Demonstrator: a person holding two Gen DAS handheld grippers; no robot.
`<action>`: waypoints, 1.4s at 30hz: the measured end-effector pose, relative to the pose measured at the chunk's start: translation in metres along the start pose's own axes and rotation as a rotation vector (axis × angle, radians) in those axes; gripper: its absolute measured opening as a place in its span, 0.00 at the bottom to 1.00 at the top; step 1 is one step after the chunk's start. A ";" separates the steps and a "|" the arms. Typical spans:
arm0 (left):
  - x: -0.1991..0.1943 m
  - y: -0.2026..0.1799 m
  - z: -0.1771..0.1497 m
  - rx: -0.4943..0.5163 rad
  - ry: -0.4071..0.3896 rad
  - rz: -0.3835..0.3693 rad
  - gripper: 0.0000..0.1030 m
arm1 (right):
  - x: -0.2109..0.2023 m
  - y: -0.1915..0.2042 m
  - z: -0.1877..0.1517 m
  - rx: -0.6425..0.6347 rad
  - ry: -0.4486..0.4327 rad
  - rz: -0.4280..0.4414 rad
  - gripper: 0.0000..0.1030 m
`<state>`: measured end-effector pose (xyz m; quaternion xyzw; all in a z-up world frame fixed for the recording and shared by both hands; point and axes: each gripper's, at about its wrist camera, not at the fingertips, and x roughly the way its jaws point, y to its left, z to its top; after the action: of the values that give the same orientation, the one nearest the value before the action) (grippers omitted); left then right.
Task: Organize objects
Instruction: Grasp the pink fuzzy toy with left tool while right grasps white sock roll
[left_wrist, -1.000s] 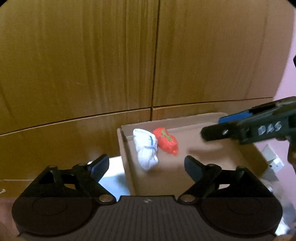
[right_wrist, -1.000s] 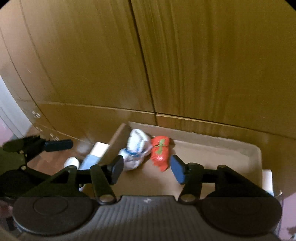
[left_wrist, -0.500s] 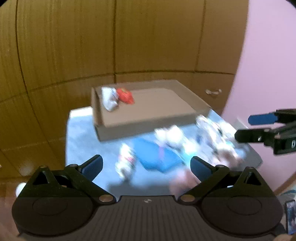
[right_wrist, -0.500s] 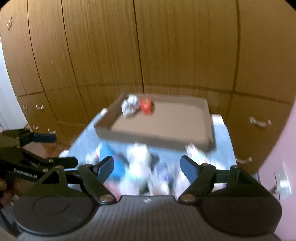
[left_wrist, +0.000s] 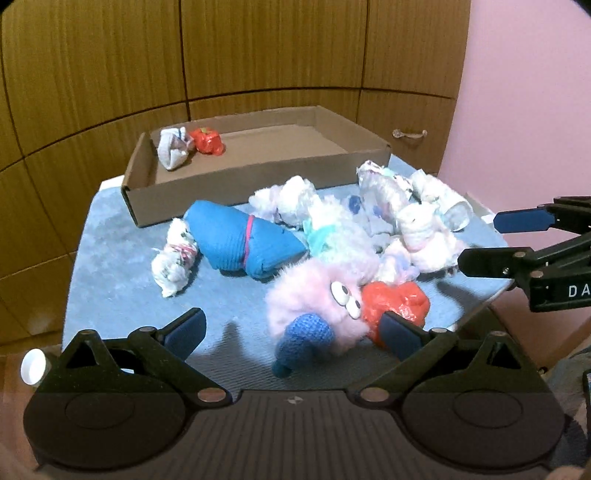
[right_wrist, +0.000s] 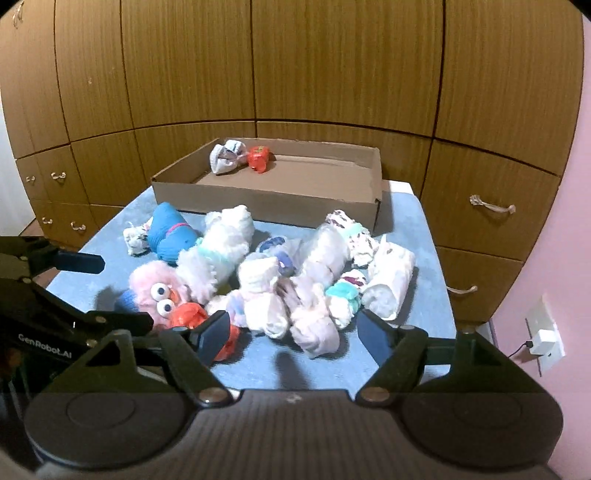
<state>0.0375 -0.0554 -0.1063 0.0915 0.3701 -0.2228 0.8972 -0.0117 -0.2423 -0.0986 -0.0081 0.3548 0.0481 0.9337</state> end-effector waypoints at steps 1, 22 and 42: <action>0.003 -0.001 0.000 0.005 0.003 0.002 0.98 | 0.003 -0.002 0.000 -0.002 0.002 0.005 0.71; 0.033 0.003 0.000 0.050 0.008 -0.014 0.79 | 0.056 -0.058 0.026 0.134 0.041 -0.067 0.58; 0.035 0.008 0.002 0.065 -0.032 -0.044 0.51 | 0.061 -0.069 0.023 0.223 0.039 -0.056 0.41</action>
<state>0.0645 -0.0610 -0.1294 0.1088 0.3502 -0.2558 0.8945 0.0554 -0.3047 -0.1228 0.0851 0.3757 -0.0182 0.9226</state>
